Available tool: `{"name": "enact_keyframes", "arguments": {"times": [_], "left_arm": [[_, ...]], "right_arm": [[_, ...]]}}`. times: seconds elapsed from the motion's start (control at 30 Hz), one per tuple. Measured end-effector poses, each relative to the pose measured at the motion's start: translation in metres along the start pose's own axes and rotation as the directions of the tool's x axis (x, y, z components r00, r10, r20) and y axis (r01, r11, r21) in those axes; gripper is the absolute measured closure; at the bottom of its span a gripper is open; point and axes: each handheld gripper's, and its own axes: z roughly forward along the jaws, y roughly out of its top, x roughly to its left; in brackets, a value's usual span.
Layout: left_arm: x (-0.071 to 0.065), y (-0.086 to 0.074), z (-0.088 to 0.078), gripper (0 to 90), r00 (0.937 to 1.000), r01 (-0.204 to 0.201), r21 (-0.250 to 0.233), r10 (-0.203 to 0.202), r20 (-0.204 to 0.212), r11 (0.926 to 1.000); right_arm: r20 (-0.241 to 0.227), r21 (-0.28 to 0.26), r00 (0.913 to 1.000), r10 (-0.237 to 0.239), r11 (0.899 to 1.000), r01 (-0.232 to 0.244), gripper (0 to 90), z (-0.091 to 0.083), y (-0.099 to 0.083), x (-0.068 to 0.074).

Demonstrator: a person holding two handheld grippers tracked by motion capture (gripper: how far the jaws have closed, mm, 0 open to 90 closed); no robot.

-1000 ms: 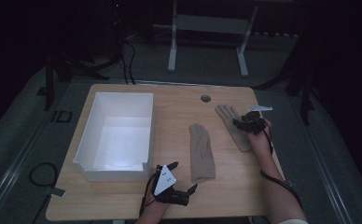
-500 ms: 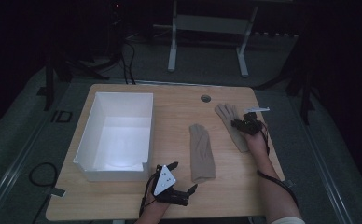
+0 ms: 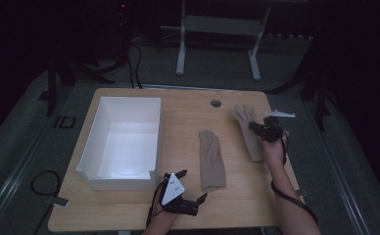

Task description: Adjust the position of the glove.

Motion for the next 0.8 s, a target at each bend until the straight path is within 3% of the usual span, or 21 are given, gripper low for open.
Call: {"name": "enact_keyframes", "arguments": {"times": [0.13,0.33,0.4,0.53,0.67,0.8], "left_arm": [[0.0,0.0,0.001,0.0,1.0,-0.003,0.004,0.003,0.003,1.0],[-0.002,0.0,0.001,0.0,0.9998,-0.019,0.003,0.019,-0.003,0.9998],[-0.002,0.0,0.001,0.1,0.9998,-0.021,0.002,0.021,-0.002,0.9998],[-0.002,0.0,0.0,0.0,0.9998,-0.019,0.002,0.019,-0.002,0.9998],[-0.002,0.0,0.0,0.0,0.9998,-0.018,0.001,0.018,-0.001,0.9998],[-0.002,0.0,0.0,0.0,0.9998,-0.02,0.0,0.02,0.001,0.9998]], "right_arm": [[0.023,-0.063,0.9995,0.023,0.998,-0.022,85.0,-0.025,-0.001,0.006],[0.095,-0.084,0.9936,0.062,0.995,-0.054,85.0,-0.053,-0.01,0.022],[0.124,-0.086,0.9898,0.069,0.995,-0.059,85.0,-0.057,-0.016,0.029],[0.132,-0.082,0.9861,0.102,0.992,-0.091,85.0,-0.06,-0.028,0.036],[0.139,-0.078,0.9794,0.147,0.987,-0.137,84.9,-0.063,-0.041,0.034],[0.168,-0.071,0.9749,0.146,0.988,-0.136,84.9,-0.067,-0.054,0.032]]}}
